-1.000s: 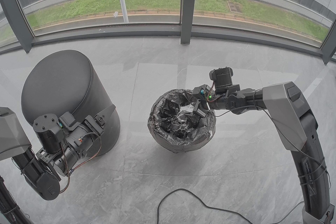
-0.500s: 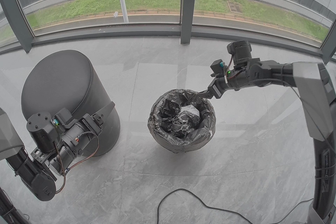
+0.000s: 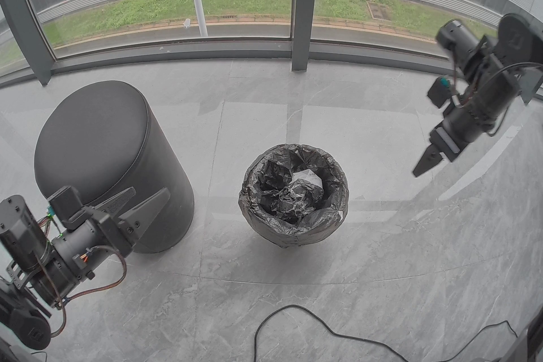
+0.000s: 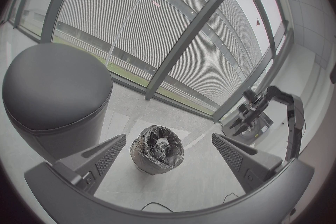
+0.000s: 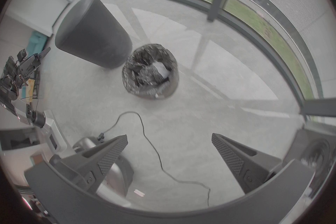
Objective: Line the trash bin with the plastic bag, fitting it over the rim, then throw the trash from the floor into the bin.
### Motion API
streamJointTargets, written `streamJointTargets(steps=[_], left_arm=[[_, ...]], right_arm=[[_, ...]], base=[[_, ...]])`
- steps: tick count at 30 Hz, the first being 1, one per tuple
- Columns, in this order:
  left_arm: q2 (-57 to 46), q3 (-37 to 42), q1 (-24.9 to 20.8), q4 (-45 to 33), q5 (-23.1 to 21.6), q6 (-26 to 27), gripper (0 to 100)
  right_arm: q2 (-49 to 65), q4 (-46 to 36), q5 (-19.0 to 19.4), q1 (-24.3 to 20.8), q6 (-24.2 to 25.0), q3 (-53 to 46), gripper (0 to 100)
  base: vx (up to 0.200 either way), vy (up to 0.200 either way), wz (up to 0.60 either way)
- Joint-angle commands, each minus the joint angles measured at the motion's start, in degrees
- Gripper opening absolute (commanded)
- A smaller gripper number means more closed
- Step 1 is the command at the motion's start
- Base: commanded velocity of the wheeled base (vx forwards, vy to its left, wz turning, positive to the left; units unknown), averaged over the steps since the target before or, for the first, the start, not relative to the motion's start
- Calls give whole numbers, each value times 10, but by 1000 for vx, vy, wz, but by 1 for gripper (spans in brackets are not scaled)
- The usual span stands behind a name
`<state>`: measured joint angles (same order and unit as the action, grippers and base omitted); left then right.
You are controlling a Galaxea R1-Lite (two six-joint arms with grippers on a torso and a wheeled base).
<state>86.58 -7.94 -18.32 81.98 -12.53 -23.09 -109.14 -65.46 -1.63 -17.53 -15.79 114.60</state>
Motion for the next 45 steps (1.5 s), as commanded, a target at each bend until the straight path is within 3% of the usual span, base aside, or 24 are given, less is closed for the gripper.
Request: streamJointTargets(steps=[1, 3, 8, 11, 13, 17, 21, 25, 29, 32, 38, 42, 45], left_arm=[[-352, 79, 29, -200, -60, 72, 100], [-418, 79, 53, -263, -60, 71, 100], [-544, 76, 80, -394, -53, 75, 100], [-640, 68, 121, -516, -52, 79, 100], [-696, 49, 145, -599, -53, 81, 100], [-795, 42, 170, -736, -54, 86, 100], [-866, 48, 181, -832, -52, 123, 100], [-866, 60, 181, -825, -52, 151, 100], [-866, 69, 181, -808, -46, 176, 100], [-866, 78, 181, -787, -2, 190, 100], [-866, 79, 181, -784, 174, 182, 100], [-866, 79, 181, -785, 195, 185, 100], [-866, 79, 181, -786, 193, 193, 100]], right_arm=[[373, -245, -165, 113, 105, 0, 100], [481, -245, -163, 168, 111, 0, 100], [727, -204, -151, 180, 110, 0, 100], [888, 5, -153, 181, 110, -279, 100], [962, 201, -152, 194, 104, -482, 100], [1032, 532, -122, 236, 70, -793, 100], [1037, 702, -97, 240, 60, -968, 100], [1038, 809, -27, 240, 64, -1128, 100], [1038, 800, 20, 240, 74, -1144, 100], [1037, 784, 43, 239, 79, -1146, 100], [1037, 778, 42, 239, 98, -1146, 100], [1038, 750, 68, 226, 139, -1146, 100], [1075, 671, 83, 169, 139, -1140, 100]], base=[[0, 0, 0], [0, 0, 0], [0, 0, 0], [0, 0, 0], [0, 0, 0], [0, 0, 0], [0, 0, 0], [0, 0, 0], [0, 0, 0], [0, 0, 0], [0, 0, 0], [0, 0, 0], [0, 0, 0]])
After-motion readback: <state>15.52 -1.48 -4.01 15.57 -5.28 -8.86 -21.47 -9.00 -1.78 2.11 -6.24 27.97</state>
